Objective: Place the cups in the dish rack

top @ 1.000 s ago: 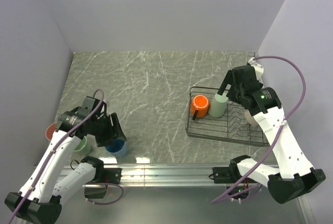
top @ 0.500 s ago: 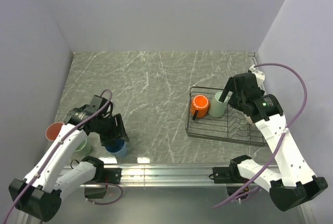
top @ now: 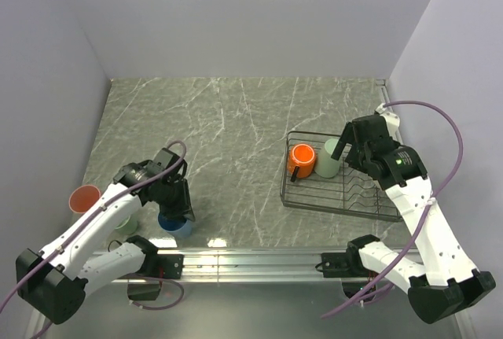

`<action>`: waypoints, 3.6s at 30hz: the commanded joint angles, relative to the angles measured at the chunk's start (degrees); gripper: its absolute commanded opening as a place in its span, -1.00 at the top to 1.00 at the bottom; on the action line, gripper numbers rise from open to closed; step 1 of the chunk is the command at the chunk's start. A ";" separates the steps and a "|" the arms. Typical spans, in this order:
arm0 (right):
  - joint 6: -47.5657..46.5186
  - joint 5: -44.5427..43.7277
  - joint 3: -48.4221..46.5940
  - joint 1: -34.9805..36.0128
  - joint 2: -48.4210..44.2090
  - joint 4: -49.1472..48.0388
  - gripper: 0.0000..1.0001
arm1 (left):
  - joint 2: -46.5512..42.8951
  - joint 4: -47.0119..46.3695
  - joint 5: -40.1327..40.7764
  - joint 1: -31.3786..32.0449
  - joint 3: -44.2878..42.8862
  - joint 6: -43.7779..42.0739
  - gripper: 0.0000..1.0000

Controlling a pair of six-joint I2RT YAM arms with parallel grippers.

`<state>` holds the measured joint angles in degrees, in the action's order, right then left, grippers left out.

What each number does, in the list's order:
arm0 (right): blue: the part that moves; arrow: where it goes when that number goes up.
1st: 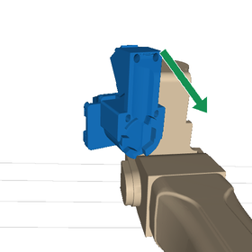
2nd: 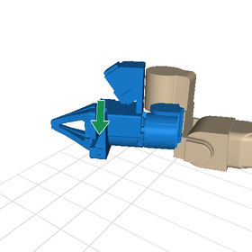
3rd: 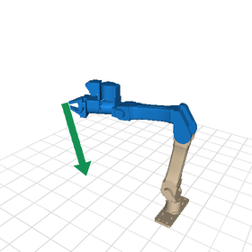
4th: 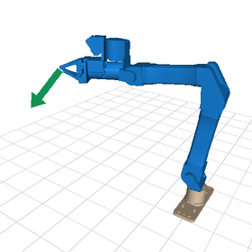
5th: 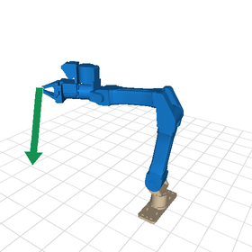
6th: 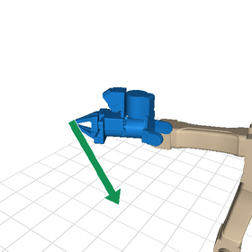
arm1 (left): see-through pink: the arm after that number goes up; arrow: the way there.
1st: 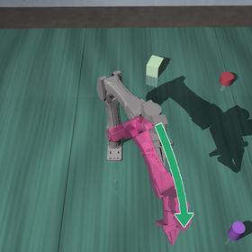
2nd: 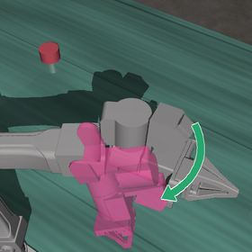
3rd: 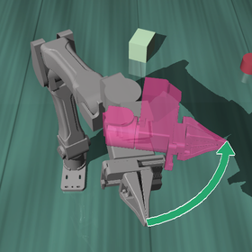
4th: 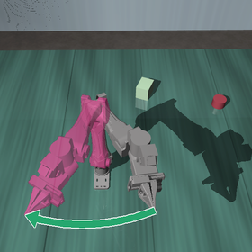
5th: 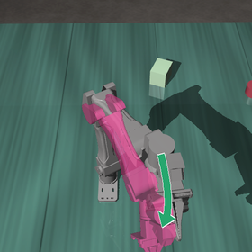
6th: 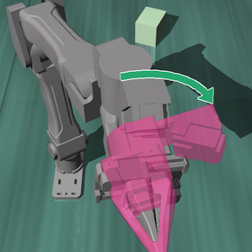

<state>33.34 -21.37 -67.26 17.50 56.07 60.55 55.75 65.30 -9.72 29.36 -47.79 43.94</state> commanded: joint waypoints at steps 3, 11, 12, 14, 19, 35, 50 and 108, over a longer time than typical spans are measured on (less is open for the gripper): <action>0.41 -0.70 0.91 0.35 -1.14 -0.35 -0.99 | -0.11 -2.02 2.50 2.80 1.12 3.16 0.71; -0.38 -0.52 -2.78 0.35 -0.53 1.14 -0.99 | 4.28 3.60 4.71 3.33 -10.37 -1.05 0.99; -0.64 0.44 -4.44 0.43 -0.53 1.41 -0.99 | 4.98 5.26 4.53 3.24 -15.27 -1.92 1.00; -1.61 3.77 -6.64 0.35 -0.79 0.45 -0.99 | 7.61 5.89 3.22 3.24 -20.74 -2.72 0.99; -2.32 26.60 -7.62 0.43 -4.30 -9.73 -0.99 | 14.02 1.25 -6.95 3.24 -39.73 -3.69 0.99; 20.79 56.69 12.59 0.35 -11.60 -40.42 -0.99 | 5.43 -69.73 -37.57 2.63 -18.15 32.32 0.99; 35.65 60.13 24.37 0.43 -15.20 -60.47 -0.99 | 4.99 -93.23 -36.87 2.72 -6.54 46.92 0.99; 0.14 15.31 12.49 2.89 -12.48 -7.37 1.00 | 2.79 -19.07 -7.07 2.72 -16.81 5.28 -0.52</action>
<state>33.69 -1.43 -57.10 19.51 44.45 54.85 58.39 45.45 -18.06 31.90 -61.19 51.53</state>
